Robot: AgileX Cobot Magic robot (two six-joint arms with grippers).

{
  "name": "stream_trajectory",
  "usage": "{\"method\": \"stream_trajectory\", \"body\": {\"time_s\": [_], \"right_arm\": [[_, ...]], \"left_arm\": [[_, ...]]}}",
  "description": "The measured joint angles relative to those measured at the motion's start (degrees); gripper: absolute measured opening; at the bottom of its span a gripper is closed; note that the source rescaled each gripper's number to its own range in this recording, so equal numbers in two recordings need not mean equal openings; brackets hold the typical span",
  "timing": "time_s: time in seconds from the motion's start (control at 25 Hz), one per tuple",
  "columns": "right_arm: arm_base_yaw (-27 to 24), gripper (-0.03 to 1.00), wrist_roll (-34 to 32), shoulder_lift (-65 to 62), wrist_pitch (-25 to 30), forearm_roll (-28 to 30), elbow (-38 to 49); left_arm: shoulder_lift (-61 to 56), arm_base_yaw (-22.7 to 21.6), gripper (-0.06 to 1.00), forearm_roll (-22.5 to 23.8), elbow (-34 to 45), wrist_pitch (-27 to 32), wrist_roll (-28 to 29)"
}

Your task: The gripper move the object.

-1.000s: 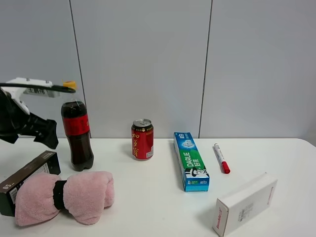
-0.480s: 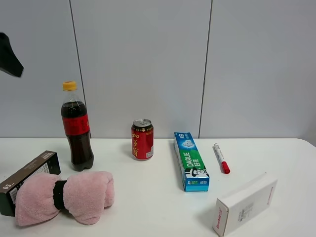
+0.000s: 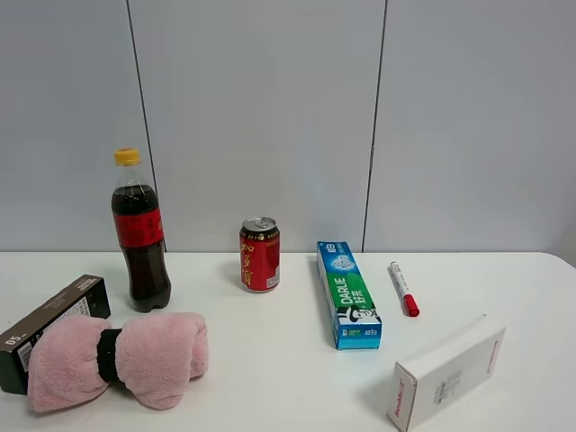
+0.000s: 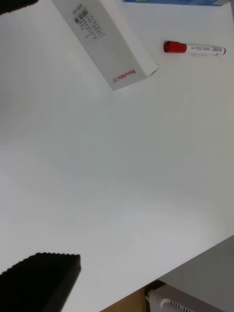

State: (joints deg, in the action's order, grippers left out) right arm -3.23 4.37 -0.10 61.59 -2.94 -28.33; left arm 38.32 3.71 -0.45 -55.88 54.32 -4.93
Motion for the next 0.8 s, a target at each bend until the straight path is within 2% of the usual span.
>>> {"method": "stream_trajectory", "body": {"time_s": [0.12, 0.28, 0.6, 0.8], "right_arm": [[0.0, 1.0, 0.0, 0.0, 0.0, 0.0, 0.0], [0.0, 1.0, 0.0, 0.0, 0.0, 0.0, 0.0], [0.0, 1.0, 0.0, 0.0, 0.0, 0.0, 0.0], [0.0, 1.0, 0.0, 0.0, 0.0, 0.0, 0.0]], "left_arm": [[-5.38, 0.0, 0.99, 0.0, 0.0, 6.25, 0.11], [-12.5, 0.0, 0.99, 0.0, 0.4, 11.65, 1.8], [-28.06, 0.0, 0.99, -0.23, 14.18, 12.17, 4.38], [-35.64, 0.0, 0.99, -0.18, 20.1, 7.74, 4.38]]}}
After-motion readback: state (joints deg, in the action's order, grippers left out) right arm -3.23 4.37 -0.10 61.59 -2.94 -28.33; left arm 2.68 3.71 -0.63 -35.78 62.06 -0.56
